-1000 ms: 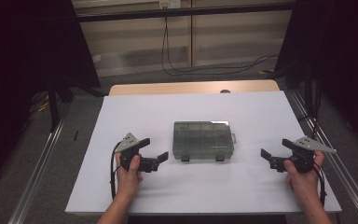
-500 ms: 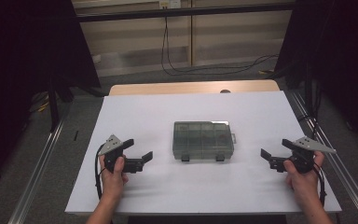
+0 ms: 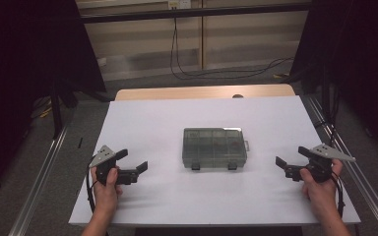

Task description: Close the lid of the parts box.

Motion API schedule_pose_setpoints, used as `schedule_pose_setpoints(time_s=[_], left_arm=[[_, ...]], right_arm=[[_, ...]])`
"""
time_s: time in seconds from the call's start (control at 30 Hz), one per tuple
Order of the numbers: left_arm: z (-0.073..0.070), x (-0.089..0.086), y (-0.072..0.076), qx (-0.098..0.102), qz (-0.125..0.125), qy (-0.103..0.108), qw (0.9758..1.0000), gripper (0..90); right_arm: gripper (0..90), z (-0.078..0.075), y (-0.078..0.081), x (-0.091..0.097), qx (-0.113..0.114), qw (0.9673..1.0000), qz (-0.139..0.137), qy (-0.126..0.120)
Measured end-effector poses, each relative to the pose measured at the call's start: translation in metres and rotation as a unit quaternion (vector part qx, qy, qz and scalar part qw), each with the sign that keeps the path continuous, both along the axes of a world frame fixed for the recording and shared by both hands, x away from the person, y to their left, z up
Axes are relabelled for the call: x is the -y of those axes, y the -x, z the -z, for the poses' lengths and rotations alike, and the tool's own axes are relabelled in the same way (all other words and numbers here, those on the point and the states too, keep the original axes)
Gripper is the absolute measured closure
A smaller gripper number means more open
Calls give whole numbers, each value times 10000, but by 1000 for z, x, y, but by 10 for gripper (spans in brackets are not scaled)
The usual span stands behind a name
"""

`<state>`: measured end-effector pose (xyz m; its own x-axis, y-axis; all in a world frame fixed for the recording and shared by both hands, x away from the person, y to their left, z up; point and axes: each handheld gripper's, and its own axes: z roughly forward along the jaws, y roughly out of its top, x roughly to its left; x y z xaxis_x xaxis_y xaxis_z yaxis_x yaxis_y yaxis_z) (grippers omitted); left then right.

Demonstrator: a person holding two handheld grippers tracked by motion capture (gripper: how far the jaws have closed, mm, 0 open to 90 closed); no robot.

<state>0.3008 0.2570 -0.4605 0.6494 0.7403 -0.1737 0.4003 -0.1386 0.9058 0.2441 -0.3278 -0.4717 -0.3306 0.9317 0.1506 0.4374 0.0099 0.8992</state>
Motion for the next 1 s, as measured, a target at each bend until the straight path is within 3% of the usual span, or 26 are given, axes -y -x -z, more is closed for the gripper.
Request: schedule_pose_setpoints(time_s=[0.03,0.33,1.0], left_arm=[[0,-3,1,8,-5,-60,10000,0],[-1,-15,3,9,-85,79,9999,0],[4,-10,1,-79,-129,65,9999,0]], right_arm=[[0,0,0,0,-7,10000,-3,0],[0,0,0,-1,-10,10000,12,10],[0,-1,0,-2,7,10000,-15,22]])
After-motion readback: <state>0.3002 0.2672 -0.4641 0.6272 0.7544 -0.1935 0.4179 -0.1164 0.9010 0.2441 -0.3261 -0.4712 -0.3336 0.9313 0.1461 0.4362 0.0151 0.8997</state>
